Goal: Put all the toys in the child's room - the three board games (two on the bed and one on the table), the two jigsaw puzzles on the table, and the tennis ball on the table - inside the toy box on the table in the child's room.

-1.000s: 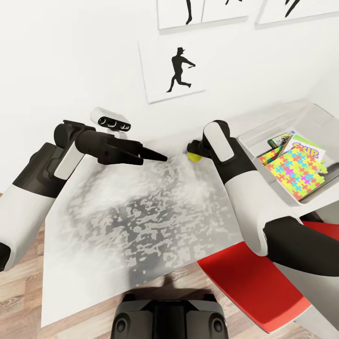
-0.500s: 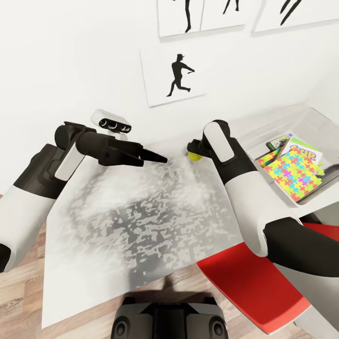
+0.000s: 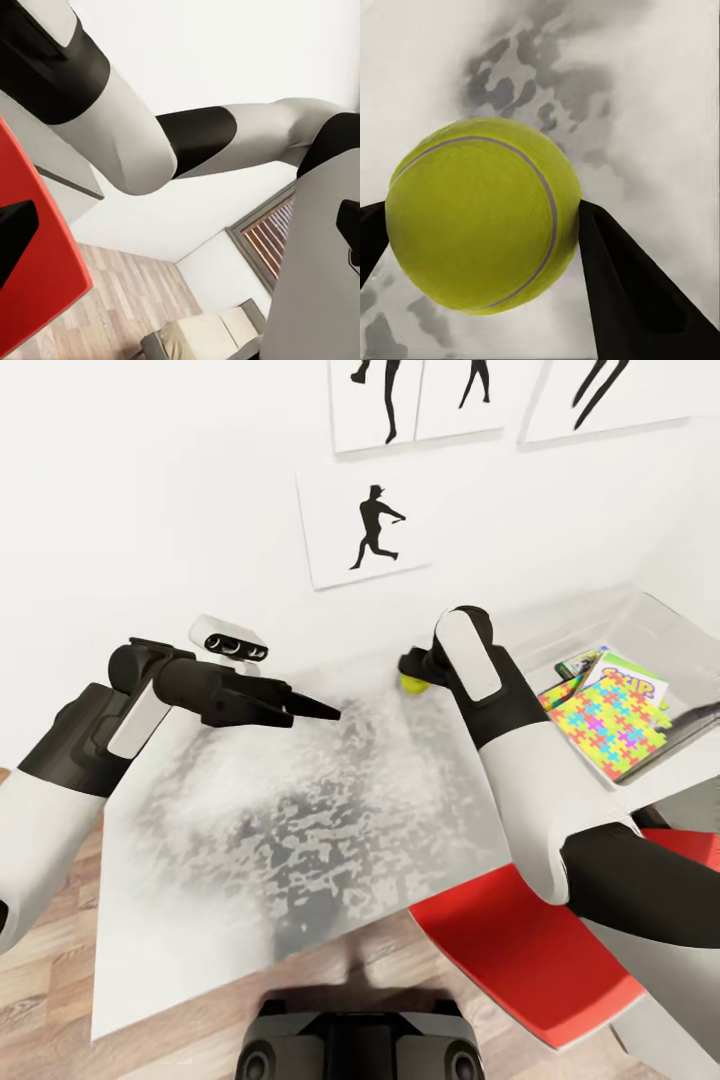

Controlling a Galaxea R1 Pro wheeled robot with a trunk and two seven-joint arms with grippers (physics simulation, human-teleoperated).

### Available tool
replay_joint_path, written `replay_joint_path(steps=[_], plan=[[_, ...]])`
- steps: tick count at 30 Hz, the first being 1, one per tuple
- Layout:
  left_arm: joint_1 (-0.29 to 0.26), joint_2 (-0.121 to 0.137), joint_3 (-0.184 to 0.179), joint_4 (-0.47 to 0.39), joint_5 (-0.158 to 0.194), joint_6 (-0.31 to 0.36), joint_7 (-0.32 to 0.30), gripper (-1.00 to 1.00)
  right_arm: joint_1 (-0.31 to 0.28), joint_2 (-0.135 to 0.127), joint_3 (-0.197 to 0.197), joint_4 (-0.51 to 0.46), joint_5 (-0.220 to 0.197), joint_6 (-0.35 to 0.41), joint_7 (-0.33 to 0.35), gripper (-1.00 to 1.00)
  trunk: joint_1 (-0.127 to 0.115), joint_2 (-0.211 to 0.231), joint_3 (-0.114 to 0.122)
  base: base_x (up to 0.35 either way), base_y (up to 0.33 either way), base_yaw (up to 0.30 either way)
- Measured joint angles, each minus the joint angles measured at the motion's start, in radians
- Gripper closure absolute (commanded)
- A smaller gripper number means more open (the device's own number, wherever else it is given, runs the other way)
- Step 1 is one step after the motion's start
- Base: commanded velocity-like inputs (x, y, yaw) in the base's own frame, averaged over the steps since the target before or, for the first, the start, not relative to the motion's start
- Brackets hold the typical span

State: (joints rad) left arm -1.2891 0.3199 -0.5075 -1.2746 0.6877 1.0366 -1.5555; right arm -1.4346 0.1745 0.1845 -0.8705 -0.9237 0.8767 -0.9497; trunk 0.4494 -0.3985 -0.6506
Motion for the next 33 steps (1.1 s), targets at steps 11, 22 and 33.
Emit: replay_joint_path(steps=[11,22,33], plan=[[0.002,0.003,-0.001,0.0,0.0,0.0,0.0,-1.0,-0.002,0.0,-0.001,-0.104,0.001,0.055,-0.003,1.0,0.0,0.0,0.018,-0.009,-0.004,0.0],[0.008,0.012,-0.001,0.0,-0.003,0.0,0.0,-1.0,-0.007,0.0,0.001,-0.212,-0.003,0.107,-0.016,1.0,0.0,0.0,0.036,-0.035,-0.029,0.0],[0.008,0.014,-0.001,0.0,-0.003,0.0,0.001,-1.0,0.002,-0.004,0.003,-0.257,0.0,0.108,-0.017,1.0,0.0,0.0,0.055,-0.017,-0.02,0.0]])
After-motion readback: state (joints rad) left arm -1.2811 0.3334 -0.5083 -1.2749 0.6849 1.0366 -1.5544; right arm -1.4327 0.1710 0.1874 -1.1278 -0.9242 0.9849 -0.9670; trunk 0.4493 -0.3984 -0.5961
